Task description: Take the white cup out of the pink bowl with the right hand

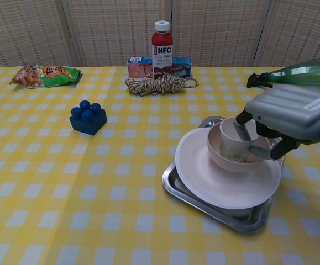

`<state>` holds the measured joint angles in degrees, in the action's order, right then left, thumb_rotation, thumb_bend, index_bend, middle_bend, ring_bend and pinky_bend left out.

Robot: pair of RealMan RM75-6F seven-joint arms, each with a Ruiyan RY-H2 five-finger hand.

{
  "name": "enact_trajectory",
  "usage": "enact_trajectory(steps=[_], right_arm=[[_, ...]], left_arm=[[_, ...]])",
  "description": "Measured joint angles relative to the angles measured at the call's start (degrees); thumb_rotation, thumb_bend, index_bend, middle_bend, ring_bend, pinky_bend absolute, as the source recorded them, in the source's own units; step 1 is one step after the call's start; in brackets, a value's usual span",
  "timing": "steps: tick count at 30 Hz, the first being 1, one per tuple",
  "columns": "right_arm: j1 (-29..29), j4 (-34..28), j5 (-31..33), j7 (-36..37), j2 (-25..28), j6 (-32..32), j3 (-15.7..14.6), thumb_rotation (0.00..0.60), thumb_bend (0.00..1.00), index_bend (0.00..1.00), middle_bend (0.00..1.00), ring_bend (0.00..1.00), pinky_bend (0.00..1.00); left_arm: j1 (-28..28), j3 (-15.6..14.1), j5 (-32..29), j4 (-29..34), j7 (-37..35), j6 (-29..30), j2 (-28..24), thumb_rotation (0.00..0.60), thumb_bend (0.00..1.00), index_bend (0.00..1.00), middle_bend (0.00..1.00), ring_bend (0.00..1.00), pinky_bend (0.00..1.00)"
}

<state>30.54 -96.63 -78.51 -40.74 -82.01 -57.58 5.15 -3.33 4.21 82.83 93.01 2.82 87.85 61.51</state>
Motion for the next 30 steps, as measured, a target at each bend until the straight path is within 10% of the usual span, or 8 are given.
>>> enact_trajectory(steps=[15,30], right_arm=[[-0.33,-5.22,-0.53,-1.38,3.20,-3.03,-1.68,0.600,0.35,0.62,1.00,1.00,1.00],[-5.64,-21.43,-3.41,-2.81,17.80,-9.22,-6.52,0.600,0.35,0.62,1.00,1.00,1.00]], left_arm=[[0.32,0.00,0.29,0.27,-0.25,0.42,-0.32,0.600,0.58,0.47,0.47,0.32,0.39],[0.45,-0.50,1.49,0.60,1.06,0.75,-0.01,0.600,0.58,0.47,0.47,0.32,0.39]])
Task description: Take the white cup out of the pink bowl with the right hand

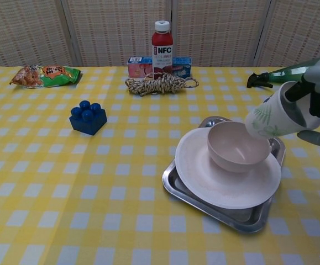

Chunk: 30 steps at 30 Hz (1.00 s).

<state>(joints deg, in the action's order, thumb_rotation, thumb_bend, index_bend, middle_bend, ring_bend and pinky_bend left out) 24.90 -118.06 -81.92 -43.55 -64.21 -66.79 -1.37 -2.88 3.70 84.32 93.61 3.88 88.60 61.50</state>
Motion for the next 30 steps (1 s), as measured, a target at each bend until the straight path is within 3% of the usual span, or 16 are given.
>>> enact_trajectory(steps=[12,23,30], right_arm=[[-2.13,-1.71,3.35,4.20,5.64,3.72,-4.61,0.600,0.35,0.62,1.00,1.00,1.00],[-2.89,2.41,6.20,4.87,4.15,6.34,-6.20,0.600,0.35,0.61,1.00,1.00,1.00],[-2.89,4.26,6.44,6.38,3.10,7.08,-6.23,0.600,0.30,0.44,1.00,1.00,1.00]], left_arm=[[-0.13,-0.19,0.02,0.10,0.49,-0.49,0.15,0.600,0.58,0.47,0.47,0.32,0.39],[-0.09,-0.30,0.27,0.19,0.66,-0.45,0.17,0.600,0.58,0.47,0.47,0.32,0.39],[-0.12,-0.38,0.28,0.21,0.84,-0.62,0.22,0.600,0.58,0.47,0.47,0.32,0.39]])
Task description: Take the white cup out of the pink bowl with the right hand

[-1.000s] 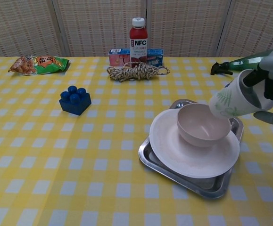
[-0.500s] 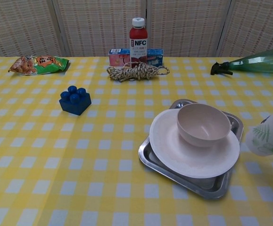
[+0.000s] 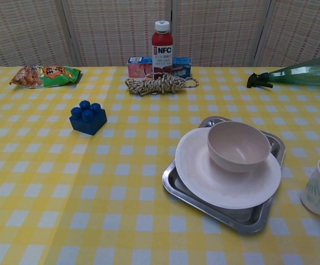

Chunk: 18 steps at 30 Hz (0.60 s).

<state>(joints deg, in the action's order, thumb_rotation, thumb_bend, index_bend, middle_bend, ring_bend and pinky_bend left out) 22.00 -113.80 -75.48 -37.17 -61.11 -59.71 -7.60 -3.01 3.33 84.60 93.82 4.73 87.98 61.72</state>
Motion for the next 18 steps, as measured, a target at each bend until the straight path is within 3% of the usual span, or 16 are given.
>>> enact_trajectory(steps=[6,8,13,18], right_arm=[[-0.24,0.42,-1.32,1.23,0.01,-0.24,-0.10,0.600,0.21,0.26,0.99,1.00,1.00],[-0.61,0.30,-2.40,1.92,0.24,-1.06,-0.16,0.600,0.20,0.22,0.94,0.96,1.00],[-3.21,0.75,-8.21,4.69,0.69,-7.32,-0.36,0.600,0.19,0.22,0.70,0.75,0.98],[-7.30,2.98,-15.10,8.17,0.55,-16.55,-0.60,0.600,0.19,0.29,0.56,0.61,0.86]], left_arm=[[0.08,-0.03,0.11,0.06,0.02,0.16,-0.04,0.600,0.58,0.47,0.47,0.32,0.39],[0.13,-0.04,0.18,0.09,0.00,0.27,-0.06,0.600,0.58,0.47,0.47,0.32,0.39],[0.16,-0.17,0.34,0.04,0.00,0.23,-0.05,0.600,0.58,0.47,0.47,0.32,0.39],[0.00,-0.40,0.57,-0.06,0.53,-0.18,0.18,0.600,0.58,0.47,0.47,0.32,0.39]])
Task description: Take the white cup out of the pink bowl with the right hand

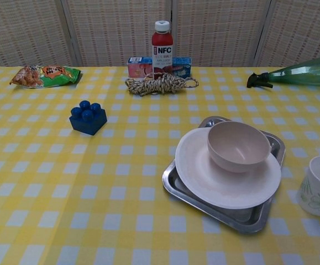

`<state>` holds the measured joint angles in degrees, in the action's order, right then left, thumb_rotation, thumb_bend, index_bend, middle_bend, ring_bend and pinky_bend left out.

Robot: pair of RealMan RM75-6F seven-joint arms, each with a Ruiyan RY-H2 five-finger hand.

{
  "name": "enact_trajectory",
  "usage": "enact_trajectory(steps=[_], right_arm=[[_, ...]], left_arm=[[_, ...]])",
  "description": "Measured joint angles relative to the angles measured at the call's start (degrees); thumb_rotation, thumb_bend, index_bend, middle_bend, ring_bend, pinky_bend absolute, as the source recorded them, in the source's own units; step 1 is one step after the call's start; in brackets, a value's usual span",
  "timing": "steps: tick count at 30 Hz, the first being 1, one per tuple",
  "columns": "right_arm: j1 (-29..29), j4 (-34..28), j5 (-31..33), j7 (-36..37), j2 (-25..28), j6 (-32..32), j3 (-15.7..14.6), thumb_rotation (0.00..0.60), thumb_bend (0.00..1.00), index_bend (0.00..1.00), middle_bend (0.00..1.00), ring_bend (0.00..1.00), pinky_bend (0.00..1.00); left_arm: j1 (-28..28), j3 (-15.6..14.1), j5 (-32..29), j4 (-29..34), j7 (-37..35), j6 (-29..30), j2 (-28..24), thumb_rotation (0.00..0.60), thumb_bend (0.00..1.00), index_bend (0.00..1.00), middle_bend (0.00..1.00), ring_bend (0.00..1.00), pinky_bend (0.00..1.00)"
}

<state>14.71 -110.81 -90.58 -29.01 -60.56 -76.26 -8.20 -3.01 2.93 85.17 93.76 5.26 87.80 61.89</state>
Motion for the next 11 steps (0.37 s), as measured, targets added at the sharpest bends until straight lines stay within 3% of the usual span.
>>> enact_trajectory(steps=[6,11], right_arm=[[-4.89,6.09,-7.21,7.53,-1.17,-11.04,0.32,0.600,0.19,0.33,0.50,0.54,0.76],[-8.72,14.18,-8.46,11.33,-4.49,-19.99,3.05,0.600,0.19,0.35,0.49,0.53,0.75]], left_arm=[[-0.23,-0.48,0.86,-0.09,1.23,-0.30,0.61,0.600,0.58,0.47,0.47,0.32,0.39],[-0.53,-0.78,1.55,-0.55,1.71,-0.62,1.16,0.600,0.58,0.47,0.47,0.32,0.39]])
